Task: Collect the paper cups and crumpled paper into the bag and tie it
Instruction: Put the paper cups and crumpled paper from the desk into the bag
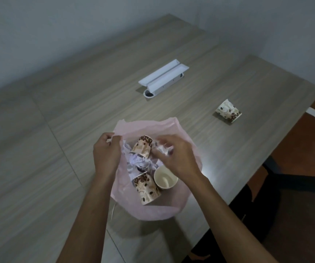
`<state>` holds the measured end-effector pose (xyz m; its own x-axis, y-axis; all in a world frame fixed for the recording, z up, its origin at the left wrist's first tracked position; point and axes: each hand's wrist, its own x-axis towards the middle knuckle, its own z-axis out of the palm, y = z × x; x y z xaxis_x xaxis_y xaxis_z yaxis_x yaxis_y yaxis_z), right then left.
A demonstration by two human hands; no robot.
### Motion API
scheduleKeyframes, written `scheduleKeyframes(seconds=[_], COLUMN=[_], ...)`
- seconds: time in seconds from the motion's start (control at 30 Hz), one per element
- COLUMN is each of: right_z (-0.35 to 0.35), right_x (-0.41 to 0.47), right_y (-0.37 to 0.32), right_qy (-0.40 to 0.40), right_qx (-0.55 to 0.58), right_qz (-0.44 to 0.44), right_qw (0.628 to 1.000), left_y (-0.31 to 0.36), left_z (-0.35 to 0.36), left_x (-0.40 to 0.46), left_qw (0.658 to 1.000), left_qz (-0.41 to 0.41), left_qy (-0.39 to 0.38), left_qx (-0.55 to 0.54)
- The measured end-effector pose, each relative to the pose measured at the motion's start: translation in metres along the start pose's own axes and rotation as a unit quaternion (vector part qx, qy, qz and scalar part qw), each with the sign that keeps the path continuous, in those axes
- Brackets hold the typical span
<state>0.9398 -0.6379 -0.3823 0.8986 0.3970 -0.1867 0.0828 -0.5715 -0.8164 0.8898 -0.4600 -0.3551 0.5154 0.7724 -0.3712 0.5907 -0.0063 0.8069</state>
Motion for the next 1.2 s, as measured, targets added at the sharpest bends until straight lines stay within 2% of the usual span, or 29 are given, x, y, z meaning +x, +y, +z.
scheduleKeyframes(seconds=[0.07, 0.13, 0.2, 0.27, 0.33, 0.47, 0.57, 0.7, 0.77, 0.8, 0.87, 0.97, 1.07, 1.2], right_z=[-0.008, -0.019, -0.023, -0.031, -0.046, -0.08, -0.1, -0.132, -0.143, -0.147, -0.156, -0.175, -0.196, -0.198], right_x=[0.002, 0.005, 0.007, 0.008, 0.008, 0.0, -0.008, -0.012, -0.002, 0.007, 0.032, 0.066, 0.079, 0.054], right_y=[0.012, 0.023, 0.034, 0.036, 0.029, -0.002, -0.018, -0.038, -0.042, -0.042, -0.036, -0.029, -0.018, -0.001], right_qy=[0.091, 0.047, -0.002, 0.027, 0.092, 0.171, 0.18, 0.116, 0.163, 0.203, 0.258, 0.195, 0.163, 0.226], right_qx=[-0.168, -0.255, -0.247, -0.196, -0.132, -0.039, 0.001, 0.125, 0.152, 0.125, -0.021, -0.204, -0.217, -0.133], right_qz=[0.045, 0.172, 0.24, 0.219, 0.186, 0.126, 0.089, 0.026, -0.009, -0.016, -0.032, -0.011, 0.006, 0.013], right_qw=[0.98, 0.951, 0.939, 0.955, 0.969, 0.976, 0.98, 0.985, 0.975, 0.971, 0.965, 0.959, 0.962, 0.965], left_y=[0.006, 0.013, 0.018, 0.025, 0.033, 0.051, 0.059, 0.063, 0.067, 0.069, 0.074, 0.08, 0.083, 0.078], left_z=[0.0, -0.005, -0.015, -0.029, -0.044, -0.068, -0.079, -0.088, -0.093, -0.096, -0.102, -0.11, -0.112, -0.102], left_x=[-0.001, -0.004, -0.009, -0.017, -0.026, -0.045, -0.062, -0.088, -0.1, -0.105, -0.116, -0.128, -0.135, -0.136], left_qw=[1.0, 1.0, 0.999, 0.998, 0.996, 0.988, 0.985, 0.98, 0.977, 0.975, 0.972, 0.968, 0.965, 0.967], left_qz=[0.011, 0.023, 0.031, 0.043, 0.061, 0.093, 0.115, 0.134, 0.148, 0.155, 0.169, 0.182, 0.182, 0.174], left_qy=[0.001, 0.006, 0.017, 0.031, 0.046, 0.076, 0.057, 0.048, 0.044, 0.043, 0.043, 0.041, 0.033, 0.025], left_qx=[-0.005, -0.014, -0.027, -0.039, -0.051, -0.096, -0.118, -0.137, -0.15, -0.153, -0.158, -0.169, -0.184, -0.184])
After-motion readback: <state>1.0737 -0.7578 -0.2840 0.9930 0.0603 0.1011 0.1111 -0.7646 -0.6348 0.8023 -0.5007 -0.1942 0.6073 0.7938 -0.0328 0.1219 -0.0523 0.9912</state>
